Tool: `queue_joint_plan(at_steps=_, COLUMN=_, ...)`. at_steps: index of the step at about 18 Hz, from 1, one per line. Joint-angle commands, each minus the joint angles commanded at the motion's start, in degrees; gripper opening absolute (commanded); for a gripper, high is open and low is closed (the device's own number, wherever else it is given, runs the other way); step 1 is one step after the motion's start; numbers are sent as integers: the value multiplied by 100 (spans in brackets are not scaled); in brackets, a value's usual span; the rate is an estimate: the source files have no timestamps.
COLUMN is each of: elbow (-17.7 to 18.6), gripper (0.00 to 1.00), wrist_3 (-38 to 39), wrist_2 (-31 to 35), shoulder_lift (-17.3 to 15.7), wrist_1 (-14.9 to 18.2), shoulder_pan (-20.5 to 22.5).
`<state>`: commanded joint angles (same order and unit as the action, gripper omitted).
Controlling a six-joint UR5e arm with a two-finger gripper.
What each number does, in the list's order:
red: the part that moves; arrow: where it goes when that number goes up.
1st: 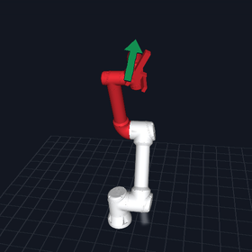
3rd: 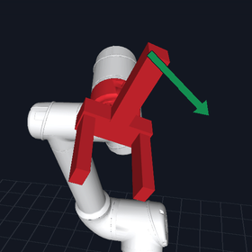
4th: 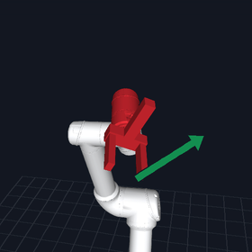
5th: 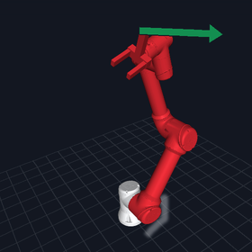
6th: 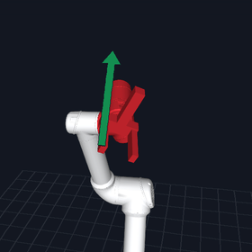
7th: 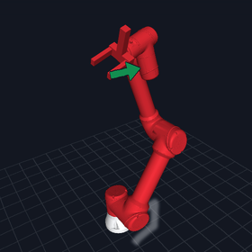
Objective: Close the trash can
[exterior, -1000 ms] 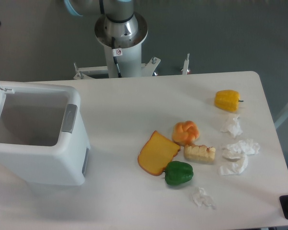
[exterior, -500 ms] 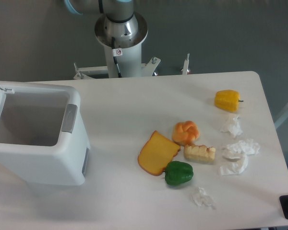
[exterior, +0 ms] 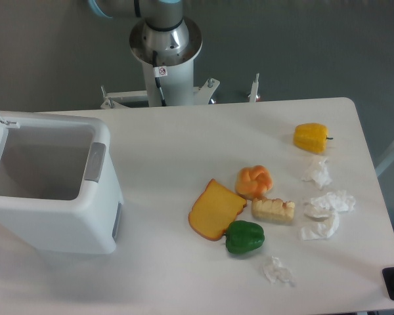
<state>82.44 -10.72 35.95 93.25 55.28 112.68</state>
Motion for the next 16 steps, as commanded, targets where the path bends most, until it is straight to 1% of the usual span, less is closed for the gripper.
queue_joint_plan(at_steps=3, elbow=70, gripper=100, wrist_3=-9, wrist_2=0, shoulder_lift=26, wrist_1=0, shoulder_pan=-35)
queue_joint_plan(at_steps=16, elbow=71, gripper=100, wrist_3=-44, wrist_2=9, shoulder_lift=185, wrist_1=0, shoulder_pan=-167)
